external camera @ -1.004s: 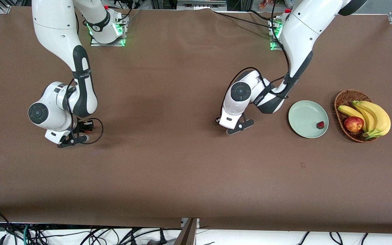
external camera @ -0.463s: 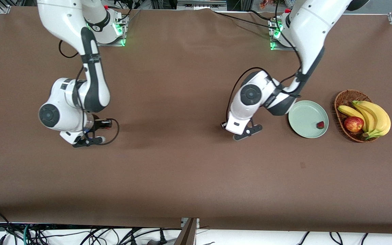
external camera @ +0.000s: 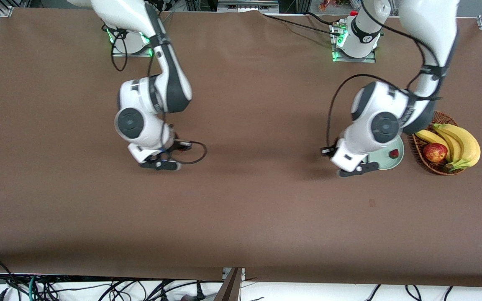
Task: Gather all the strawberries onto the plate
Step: 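Lower the strawberry onto the plate while the right gripper grasps the third, then carry the third strawberry mid-table with the right gripper and release it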
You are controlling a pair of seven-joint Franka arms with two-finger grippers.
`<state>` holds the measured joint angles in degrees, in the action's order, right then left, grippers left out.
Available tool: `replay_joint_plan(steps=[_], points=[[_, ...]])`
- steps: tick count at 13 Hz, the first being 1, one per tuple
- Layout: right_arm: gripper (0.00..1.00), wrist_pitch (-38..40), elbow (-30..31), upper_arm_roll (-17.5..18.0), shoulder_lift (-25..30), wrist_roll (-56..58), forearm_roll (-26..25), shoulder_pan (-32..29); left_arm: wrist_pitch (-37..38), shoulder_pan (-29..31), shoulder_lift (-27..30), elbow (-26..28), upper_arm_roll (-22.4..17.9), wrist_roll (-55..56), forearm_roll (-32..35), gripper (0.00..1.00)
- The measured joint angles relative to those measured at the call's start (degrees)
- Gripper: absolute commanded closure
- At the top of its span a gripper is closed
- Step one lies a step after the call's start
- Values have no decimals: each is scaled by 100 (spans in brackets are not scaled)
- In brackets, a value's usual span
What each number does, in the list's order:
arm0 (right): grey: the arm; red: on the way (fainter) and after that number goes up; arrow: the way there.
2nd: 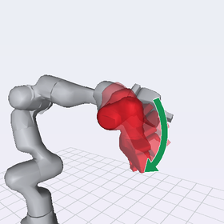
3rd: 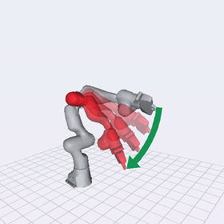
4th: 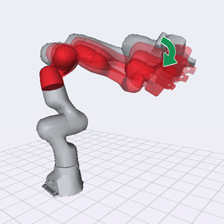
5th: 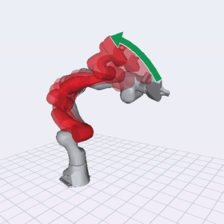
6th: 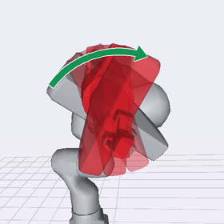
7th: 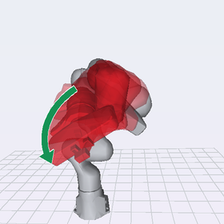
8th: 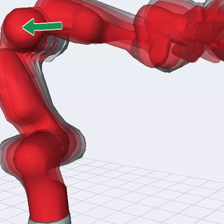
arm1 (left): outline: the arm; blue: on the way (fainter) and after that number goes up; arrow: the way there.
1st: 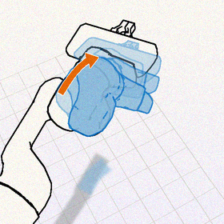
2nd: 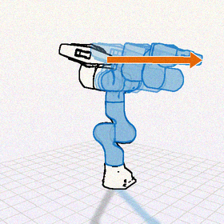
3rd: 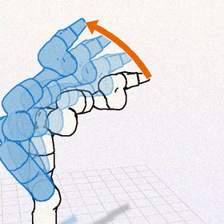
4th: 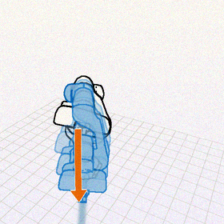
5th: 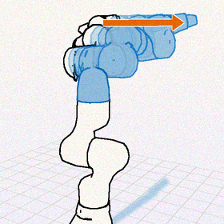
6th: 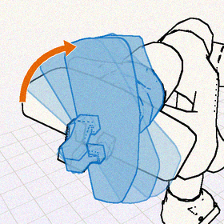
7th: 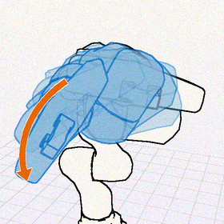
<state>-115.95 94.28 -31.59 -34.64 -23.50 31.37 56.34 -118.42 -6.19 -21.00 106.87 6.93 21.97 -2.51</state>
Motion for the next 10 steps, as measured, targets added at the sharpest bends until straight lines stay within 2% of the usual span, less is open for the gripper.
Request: replay_joint_plan(steps=[3, 5, 6, 8, 9, 10], points=[[82, -838, -354, 754, -330, -1734, 78, 172, -9, 55, 460, 754, -941, -1697, -114, 96], [78, -1726, -436, 1174, -662, -2673, 87, 357, -428, 73, 495, 1200, -1399, -2495, -117, 96], [70, -2231, -444, 1350, -858, -3077, 87, 471, -792, 91, 485, 1460, -1537, -2753, -118, 96], [27, -2909, -463, 1464, -1206, -3516, 87, 716, -1463, 119, 408, 1894, -1612, -3012, -118, 96], [14, -2997, -491, 1462, -1288, -3572, 88, 755, -1656, 116, 337, 1997, -1608, -3050, -118, 92], [12, -2977, -534, 1435, -1289, -3578, 88, 742, -1789, 112, 251, 2040, -1600, -3065, -118, 71]])
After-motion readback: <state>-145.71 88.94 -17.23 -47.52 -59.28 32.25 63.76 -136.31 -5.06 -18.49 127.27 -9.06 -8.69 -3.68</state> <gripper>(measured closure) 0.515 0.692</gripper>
